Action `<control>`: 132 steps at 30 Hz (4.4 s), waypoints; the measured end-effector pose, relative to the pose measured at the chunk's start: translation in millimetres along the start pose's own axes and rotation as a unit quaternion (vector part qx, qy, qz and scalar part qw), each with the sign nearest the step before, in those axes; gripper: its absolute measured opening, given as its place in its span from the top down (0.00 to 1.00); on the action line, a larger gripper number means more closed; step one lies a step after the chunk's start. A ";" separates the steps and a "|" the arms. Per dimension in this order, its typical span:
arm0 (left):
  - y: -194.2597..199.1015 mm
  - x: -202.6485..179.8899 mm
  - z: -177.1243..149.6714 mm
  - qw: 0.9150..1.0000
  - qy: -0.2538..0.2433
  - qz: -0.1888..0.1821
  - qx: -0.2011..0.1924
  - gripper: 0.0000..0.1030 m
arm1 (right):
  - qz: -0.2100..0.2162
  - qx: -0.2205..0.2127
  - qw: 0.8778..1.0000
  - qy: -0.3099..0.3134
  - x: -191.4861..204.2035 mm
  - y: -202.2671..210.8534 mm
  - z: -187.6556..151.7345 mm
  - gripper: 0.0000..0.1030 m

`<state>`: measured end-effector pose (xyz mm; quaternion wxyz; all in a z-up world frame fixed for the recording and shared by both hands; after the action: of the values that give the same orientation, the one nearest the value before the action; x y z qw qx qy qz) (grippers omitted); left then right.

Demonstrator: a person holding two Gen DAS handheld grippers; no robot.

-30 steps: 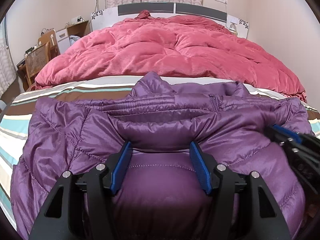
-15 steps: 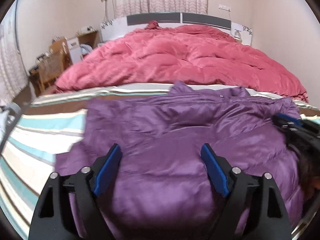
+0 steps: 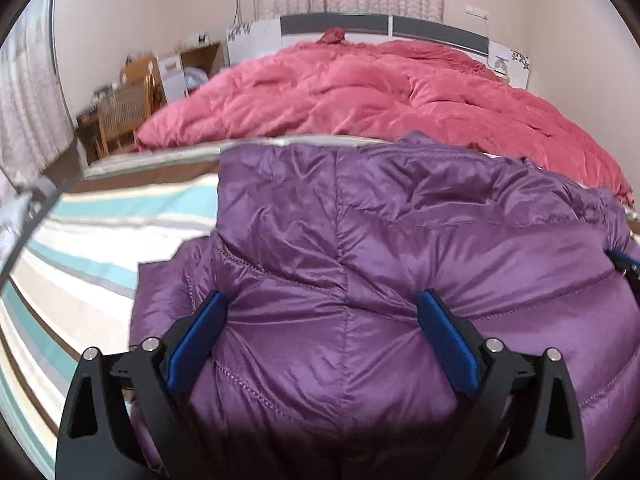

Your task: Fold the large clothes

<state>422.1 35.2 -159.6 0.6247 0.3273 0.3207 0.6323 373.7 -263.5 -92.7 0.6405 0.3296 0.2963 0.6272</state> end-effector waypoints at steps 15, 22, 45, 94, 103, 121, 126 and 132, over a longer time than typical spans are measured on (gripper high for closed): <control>22.5 20.6 -28.5 0.999 0.045 -0.002 -0.009 0.03 | -0.015 -0.003 1.000 0.009 6.2 12.7 -1.7 0.79; 46.6 43.5 -56.7 0.997 0.077 0.002 -0.025 0.03 | 0.023 -0.021 0.999 -0.009 12.6 47.7 -14.0 0.79; 47.6 49.8 -119.1 0.972 0.197 -0.128 0.023 0.21 | 0.102 -0.016 0.994 0.033 71.4 87.3 -60.0 0.79; 153.5 -40.4 -36.7 0.957 0.030 -0.217 -0.189 0.85 | 0.095 0.026 0.994 0.039 68.4 51.2 -69.5 0.79; 172.4 -54.5 -29.2 0.965 -0.008 -0.175 -0.194 0.84 | 0.069 -0.029 0.997 -0.023 13.6 101.3 -84.1 0.79; 205.3 -140.1 -33.9 0.960 -0.144 -0.111 -0.213 0.83 | -0.037 -0.047 0.982 -0.179 -122.0 128.5 -115.1 0.79; 206.1 -174.2 -36.4 0.956 -0.182 -0.093 -0.210 0.83 | -0.038 -0.047 0.977 -0.205 -143.8 132.4 -127.0 0.79; 202.2 -205.0 -41.8 0.952 -0.217 -0.085 -0.199 0.82 | -0.052 -0.048 0.971 -0.228 -163.6 135.9 -137.2 0.79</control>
<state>271.9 -172.4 -21.8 0.7832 0.2975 0.0717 0.5412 176.1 -420.5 -73.7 0.7383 0.4163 0.1286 0.5148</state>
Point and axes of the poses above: each gripper's, at about its wrist camera, not at the fingertips, and y roughly against the way its jaws point, x to its left, z to its top, the point moved 4 cm from there along -y, roughly the way its jaws point, and after that the axes turned 8 degrees about x, right-handed, at the moved point
